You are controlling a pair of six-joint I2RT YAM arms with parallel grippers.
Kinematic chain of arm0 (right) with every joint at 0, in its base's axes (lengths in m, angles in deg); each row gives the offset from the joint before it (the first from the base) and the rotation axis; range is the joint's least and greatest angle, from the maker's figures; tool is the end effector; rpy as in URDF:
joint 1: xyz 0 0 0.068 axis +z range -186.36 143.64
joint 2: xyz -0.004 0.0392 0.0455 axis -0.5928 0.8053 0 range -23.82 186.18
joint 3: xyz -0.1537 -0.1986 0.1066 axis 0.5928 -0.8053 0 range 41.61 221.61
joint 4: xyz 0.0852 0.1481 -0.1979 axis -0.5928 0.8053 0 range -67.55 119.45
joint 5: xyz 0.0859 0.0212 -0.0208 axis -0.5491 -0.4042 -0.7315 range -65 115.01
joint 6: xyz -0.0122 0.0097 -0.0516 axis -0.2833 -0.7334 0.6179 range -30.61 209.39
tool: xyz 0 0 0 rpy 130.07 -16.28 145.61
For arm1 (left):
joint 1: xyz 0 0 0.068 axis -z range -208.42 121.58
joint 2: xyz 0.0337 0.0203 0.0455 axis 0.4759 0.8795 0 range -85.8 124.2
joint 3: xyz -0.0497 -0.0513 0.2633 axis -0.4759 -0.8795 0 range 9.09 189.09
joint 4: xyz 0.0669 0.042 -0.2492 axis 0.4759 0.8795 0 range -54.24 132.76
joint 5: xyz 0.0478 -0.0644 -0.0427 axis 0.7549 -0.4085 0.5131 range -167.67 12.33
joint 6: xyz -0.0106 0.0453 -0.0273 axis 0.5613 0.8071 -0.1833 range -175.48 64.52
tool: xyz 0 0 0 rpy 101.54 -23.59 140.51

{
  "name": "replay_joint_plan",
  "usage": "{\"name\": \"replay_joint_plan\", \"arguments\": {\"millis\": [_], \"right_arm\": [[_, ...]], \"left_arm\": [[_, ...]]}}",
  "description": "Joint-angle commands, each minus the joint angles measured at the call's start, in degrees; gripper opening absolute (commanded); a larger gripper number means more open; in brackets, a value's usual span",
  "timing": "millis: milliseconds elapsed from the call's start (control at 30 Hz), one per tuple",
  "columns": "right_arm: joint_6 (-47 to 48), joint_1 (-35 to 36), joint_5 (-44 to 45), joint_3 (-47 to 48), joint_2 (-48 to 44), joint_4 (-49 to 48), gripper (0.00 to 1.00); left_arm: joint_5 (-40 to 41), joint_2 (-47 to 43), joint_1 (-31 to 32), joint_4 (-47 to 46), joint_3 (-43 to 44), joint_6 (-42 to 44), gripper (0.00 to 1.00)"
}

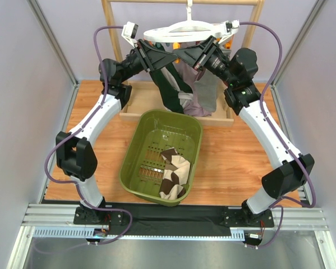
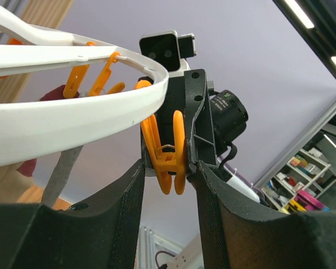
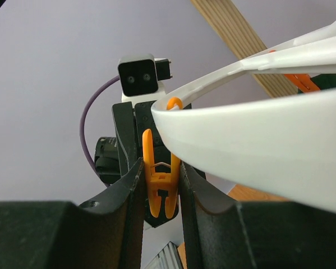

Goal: Clip the socks to the hanger
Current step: Open the clamp at the hanger.

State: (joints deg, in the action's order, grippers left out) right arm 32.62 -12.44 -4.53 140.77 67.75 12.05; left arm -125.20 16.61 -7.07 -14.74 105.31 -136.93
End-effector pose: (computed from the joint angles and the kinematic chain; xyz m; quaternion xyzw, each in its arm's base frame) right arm 0.3237 0.1628 0.5016 -0.0371 0.6036 0.6206 0.4992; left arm 0.3601 -0.1689 0.4730 0.1435 0.4935 -0.7567 0.4040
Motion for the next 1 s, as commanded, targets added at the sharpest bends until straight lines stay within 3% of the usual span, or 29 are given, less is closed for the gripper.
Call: {"name": "replay_joint_plan", "arguments": {"millis": [0,100,233,267,333,500,600,800,967], "right_arm": [[-1.1,0.1,-2.5,0.4,-0.3,-2.8,0.10],[-1.1,-0.1,-2.4,0.4,0.4,-3.1,0.09],[0.2,-0.2,-2.0,0.3,0.5,-3.6,0.08],[0.3,-0.2,-2.3,0.4,0.5,-4.1,0.08],[0.5,-0.4,-2.3,0.3,0.5,-4.4,0.08],[1.7,-0.6,-1.5,0.3,-0.4,-3.3,0.07],[2.4,-0.6,-1.3,0.4,-0.9,-2.9,0.07],[2.1,-0.6,-1.9,1.1,-0.2,-2.5,0.05],[1.0,-0.7,-2.4,0.8,-0.2,-3.7,0.03]], "left_arm": [[-2.7,0.5,0.5,-2.8,2.2,-3.1,0.43],[-2.8,0.4,0.6,-2.8,1.7,-3.9,0.41],[-3.7,0.9,0.6,-3.4,1.7,-5.7,0.32],[-3.7,0.7,0.6,-3.7,1.2,-5.9,0.34],[-3.6,-0.4,0.6,-3.3,-0.3,-4.9,0.47],[-2.8,-5.0,0.5,4.8,-4.4,4.2,0.59],[-1.3,-7.7,0.5,9.7,-5.7,7.5,0.60],[-1.8,-3.9,0.6,0.3,-2.3,-1.2,0.59],[-0.9,-2.5,0.8,0.8,-0.2,-2.2,0.59]]}}
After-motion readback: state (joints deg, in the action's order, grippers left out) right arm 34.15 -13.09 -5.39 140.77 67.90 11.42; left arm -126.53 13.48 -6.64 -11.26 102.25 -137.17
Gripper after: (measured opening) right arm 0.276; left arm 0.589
